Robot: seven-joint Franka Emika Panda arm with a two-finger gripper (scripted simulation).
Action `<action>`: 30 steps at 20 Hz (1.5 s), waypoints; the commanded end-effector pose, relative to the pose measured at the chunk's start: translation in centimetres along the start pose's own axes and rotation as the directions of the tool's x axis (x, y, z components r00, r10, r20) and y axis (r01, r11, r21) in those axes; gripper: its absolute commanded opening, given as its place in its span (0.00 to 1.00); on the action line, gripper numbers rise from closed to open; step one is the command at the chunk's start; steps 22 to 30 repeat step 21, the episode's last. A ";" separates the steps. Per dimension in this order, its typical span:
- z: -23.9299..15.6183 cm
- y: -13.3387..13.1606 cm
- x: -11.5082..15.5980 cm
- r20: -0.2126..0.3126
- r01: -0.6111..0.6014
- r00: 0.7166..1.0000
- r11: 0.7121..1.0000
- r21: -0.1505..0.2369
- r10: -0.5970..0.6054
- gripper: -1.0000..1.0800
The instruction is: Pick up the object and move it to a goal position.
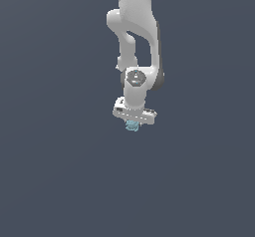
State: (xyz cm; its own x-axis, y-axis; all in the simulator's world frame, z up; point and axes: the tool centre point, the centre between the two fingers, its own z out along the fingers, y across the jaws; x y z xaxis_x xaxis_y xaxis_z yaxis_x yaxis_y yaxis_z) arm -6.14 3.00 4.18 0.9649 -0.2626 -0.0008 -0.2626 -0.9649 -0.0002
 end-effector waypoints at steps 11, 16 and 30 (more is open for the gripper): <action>-1.5 -2.0 3.8 -0.001 0.000 1.000 1.000 0.000 0.000 0.00; -1.9 -2.6 4.9 -0.001 0.000 1.000 1.000 0.000 0.000 0.00; -2.0 -2.8 5.3 -0.001 0.000 1.000 1.000 0.000 0.000 0.00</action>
